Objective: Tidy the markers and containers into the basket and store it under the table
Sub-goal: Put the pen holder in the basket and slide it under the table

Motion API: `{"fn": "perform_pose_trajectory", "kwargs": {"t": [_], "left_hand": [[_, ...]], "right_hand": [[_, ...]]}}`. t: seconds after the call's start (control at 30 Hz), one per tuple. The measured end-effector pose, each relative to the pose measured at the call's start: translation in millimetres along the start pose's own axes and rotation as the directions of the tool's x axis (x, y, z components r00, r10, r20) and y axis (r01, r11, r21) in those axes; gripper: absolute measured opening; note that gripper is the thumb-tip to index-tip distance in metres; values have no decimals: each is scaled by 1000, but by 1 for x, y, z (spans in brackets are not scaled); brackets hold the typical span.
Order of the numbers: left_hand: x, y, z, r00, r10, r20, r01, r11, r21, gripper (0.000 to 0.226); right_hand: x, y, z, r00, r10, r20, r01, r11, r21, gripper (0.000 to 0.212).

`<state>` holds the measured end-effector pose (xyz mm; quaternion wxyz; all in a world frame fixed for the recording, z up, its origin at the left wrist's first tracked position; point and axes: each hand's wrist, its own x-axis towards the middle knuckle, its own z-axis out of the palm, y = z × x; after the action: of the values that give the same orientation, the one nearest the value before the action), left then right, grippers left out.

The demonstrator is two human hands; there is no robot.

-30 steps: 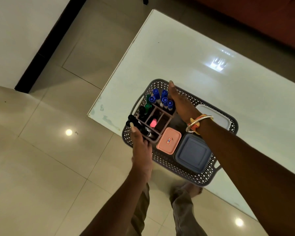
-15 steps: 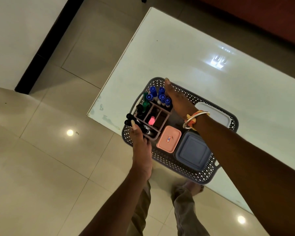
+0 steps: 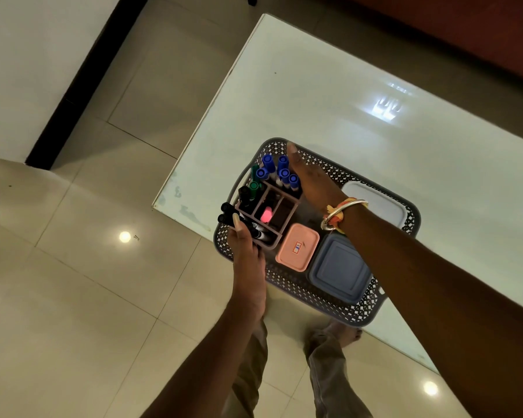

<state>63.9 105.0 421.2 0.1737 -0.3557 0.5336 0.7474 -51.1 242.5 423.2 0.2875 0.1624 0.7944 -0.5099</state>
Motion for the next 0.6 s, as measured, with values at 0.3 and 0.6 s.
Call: {"fn": "perform_pose_trajectory", "kwargs": {"t": [0.3,0.6], "left_hand": [[4,-4,-2,1000,11,15,-12,999,41,72],[2,-3,-2,1000,29,0,-29,999,34,75]], "right_hand": [[-5,-2,1,1000,-28,-5,28,998,52,61],[-7,1,1,999,-38,-22,40,995,96,59]]}}
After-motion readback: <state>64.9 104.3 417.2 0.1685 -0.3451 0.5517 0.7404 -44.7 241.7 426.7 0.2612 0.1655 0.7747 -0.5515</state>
